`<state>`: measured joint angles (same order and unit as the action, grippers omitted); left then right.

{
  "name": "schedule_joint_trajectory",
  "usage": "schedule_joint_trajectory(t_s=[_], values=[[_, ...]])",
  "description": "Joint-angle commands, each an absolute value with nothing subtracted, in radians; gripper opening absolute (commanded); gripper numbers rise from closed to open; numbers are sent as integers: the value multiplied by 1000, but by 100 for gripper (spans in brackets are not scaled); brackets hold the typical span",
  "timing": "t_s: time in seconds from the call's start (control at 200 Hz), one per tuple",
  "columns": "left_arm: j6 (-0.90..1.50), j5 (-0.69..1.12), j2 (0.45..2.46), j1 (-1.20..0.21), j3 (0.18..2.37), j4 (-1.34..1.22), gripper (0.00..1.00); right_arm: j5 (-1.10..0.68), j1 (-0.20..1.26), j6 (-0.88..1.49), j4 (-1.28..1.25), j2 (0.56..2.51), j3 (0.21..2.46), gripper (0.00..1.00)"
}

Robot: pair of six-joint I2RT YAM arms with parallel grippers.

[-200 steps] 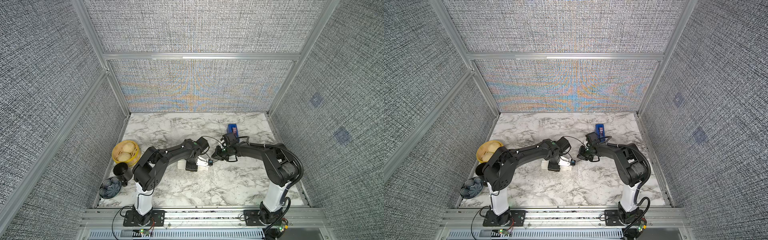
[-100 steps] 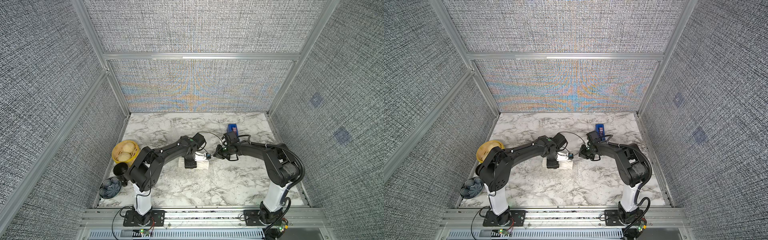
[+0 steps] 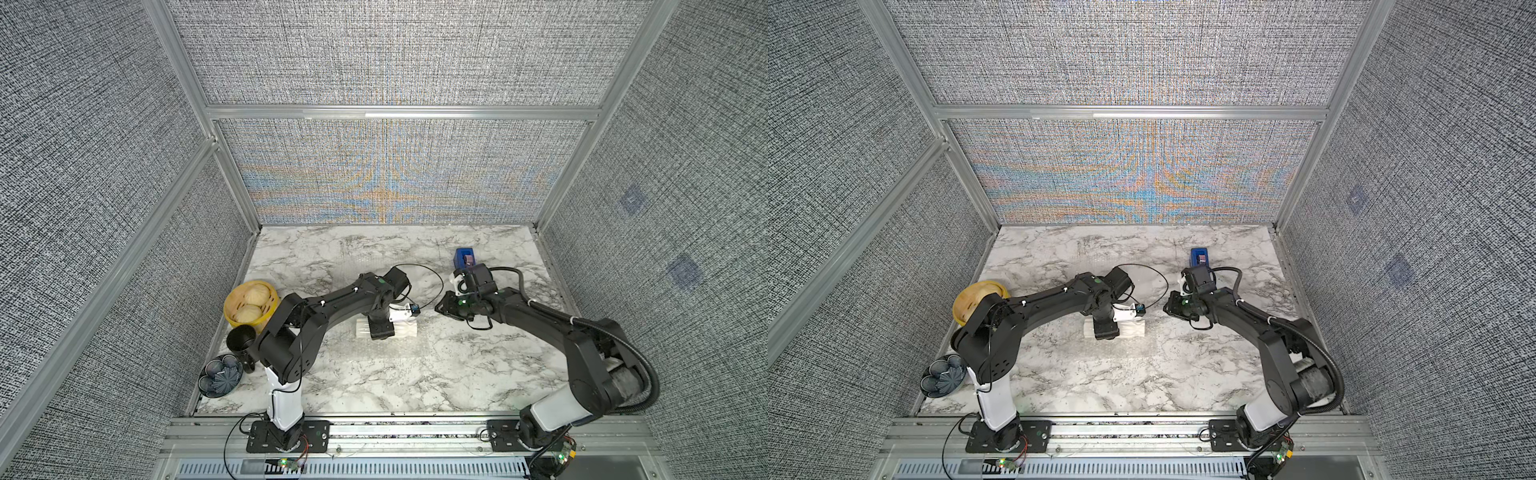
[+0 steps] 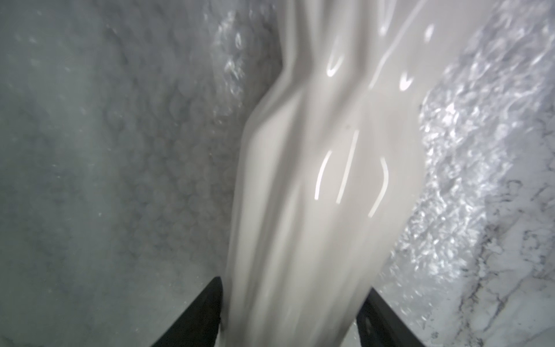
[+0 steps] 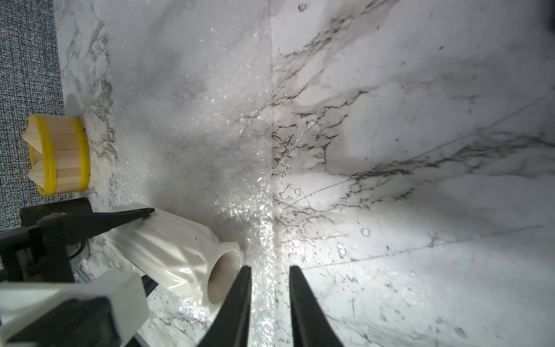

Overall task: Wrap vases in bubble wrap
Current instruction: Place the vase in bubble wrap.

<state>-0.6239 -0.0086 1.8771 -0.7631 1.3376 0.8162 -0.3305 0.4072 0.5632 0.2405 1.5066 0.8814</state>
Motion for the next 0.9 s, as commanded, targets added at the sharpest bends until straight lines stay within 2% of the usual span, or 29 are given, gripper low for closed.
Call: schedule_joint_trajectory(t_s=[0.0,0.29,0.485,0.665,0.896], values=[[-594,-8,1851,-761,1348,772,69,-266,432,471,267,1438,846,33],[-549,-5,1850,-740,1343,762,69,-25,648,307,178,1191,691,41],[-521,25,1866,-708,1338,755,68,138,881,-18,-70,1066,529,44],[-515,50,1882,-696,1350,764,67,183,1057,-292,-127,1166,539,44],[-512,46,1888,-696,1357,783,68,183,1094,-423,-144,1319,586,44]])
